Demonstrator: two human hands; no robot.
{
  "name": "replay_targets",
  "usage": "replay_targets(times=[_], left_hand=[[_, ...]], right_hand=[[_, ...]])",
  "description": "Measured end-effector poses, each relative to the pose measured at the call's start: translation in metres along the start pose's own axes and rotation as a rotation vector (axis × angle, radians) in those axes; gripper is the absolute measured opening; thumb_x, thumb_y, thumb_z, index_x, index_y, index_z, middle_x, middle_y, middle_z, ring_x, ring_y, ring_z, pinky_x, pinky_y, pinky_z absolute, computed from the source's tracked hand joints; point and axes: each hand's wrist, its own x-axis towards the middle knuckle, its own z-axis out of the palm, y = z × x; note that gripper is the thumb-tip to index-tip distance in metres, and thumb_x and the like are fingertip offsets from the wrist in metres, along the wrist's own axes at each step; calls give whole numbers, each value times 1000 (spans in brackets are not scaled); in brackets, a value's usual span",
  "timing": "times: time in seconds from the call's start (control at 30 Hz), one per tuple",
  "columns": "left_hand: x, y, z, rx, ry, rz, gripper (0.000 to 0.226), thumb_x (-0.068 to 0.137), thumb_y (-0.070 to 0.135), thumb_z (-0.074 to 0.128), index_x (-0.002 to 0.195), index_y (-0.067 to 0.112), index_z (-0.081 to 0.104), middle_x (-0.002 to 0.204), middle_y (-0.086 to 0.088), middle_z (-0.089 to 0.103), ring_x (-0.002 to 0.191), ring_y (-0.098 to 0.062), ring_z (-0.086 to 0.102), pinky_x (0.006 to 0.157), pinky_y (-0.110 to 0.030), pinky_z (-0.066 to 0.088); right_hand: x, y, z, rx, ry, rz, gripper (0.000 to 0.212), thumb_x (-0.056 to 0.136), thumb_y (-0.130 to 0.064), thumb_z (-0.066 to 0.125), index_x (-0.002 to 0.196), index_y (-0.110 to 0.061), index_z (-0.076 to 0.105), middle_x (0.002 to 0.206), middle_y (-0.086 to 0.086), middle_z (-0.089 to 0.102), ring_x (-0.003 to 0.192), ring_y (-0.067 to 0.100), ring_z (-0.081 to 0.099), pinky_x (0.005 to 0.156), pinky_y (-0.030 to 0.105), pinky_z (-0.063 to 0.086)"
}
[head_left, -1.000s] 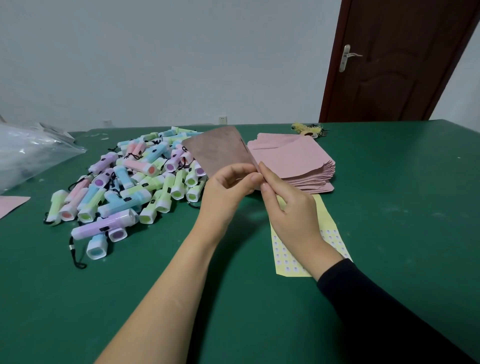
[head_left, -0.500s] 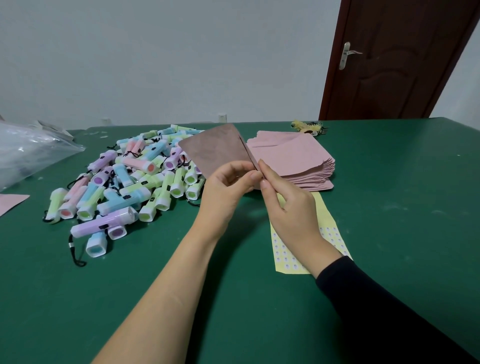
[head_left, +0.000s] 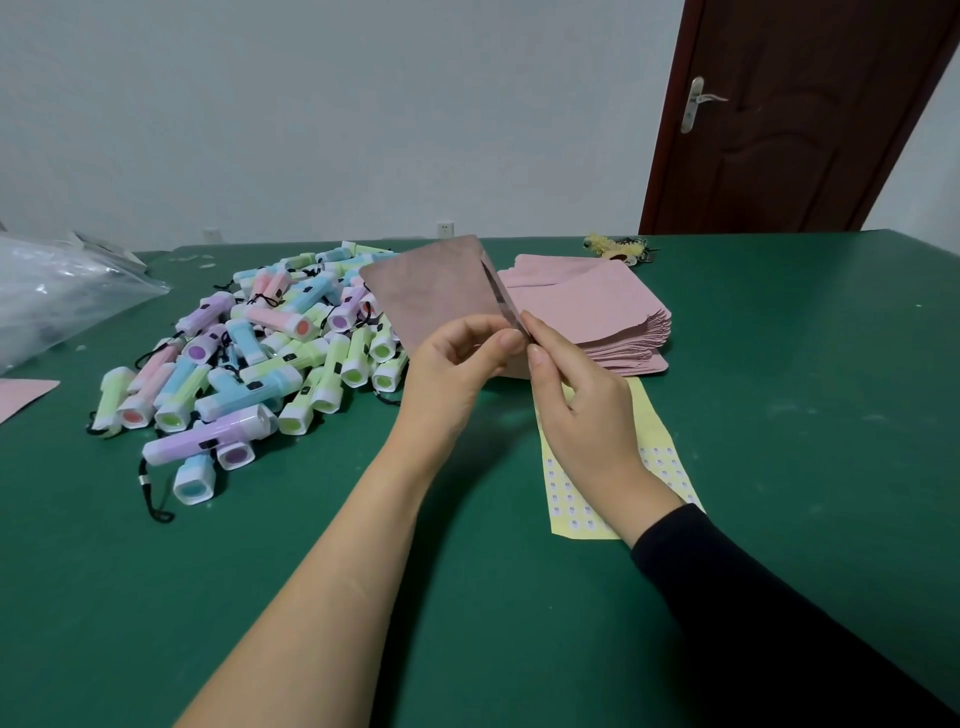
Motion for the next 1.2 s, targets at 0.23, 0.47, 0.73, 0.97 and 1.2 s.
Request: replay_targets(times=[0.23, 0.47, 0.73, 0.97, 1.2], left_hand=[[-3, 7, 14, 825, 69, 714, 12, 93, 15, 61, 91, 7, 69, 93, -2, 68, 84, -15, 60, 71, -23, 48], [-6, 3, 10, 872, 50, 481, 17, 97, 20, 56, 108, 12, 67, 108, 3, 71, 97, -16, 62, 83, -35, 50], [-6, 8, 15, 1009, -44, 299, 20, 96, 18, 56, 106, 21, 73, 89, -4, 74, 81, -30, 64, 73, -43, 52], [-5, 12, 15, 940, 6, 220, 13, 94, 20, 60, 96, 17, 73, 79, -1, 73, 72, -25, 66, 69, -41, 53], [-6, 8, 10, 929, -16, 184, 11, 93, 21, 62, 94, 19, 73, 81, 3, 73, 77, -20, 67, 71, -40, 54]], right_hand=[[1, -5, 1, 134, 74, 94, 36, 95, -7, 44, 126, -16, 59, 107, -16, 67, 94, -3, 63, 81, 15, 48], [2, -5, 12, 322, -43, 390, 23, 98, -7, 44, 76, -3, 49, 67, 7, 44, 65, 16, 37, 62, 31, 37], [-4, 1, 14, 97, -71, 424, 30, 98, -8, 41, 71, -19, 48, 59, -7, 44, 53, 6, 37, 51, 26, 27], [6, -3, 12, 124, -33, 517, 28, 97, -13, 45, 70, -8, 51, 63, 7, 53, 61, 18, 49, 64, 39, 52], [11, -4, 6, 9, -102, 461, 25, 96, -10, 46, 77, 4, 53, 64, 12, 53, 72, 39, 57, 72, 55, 52]])
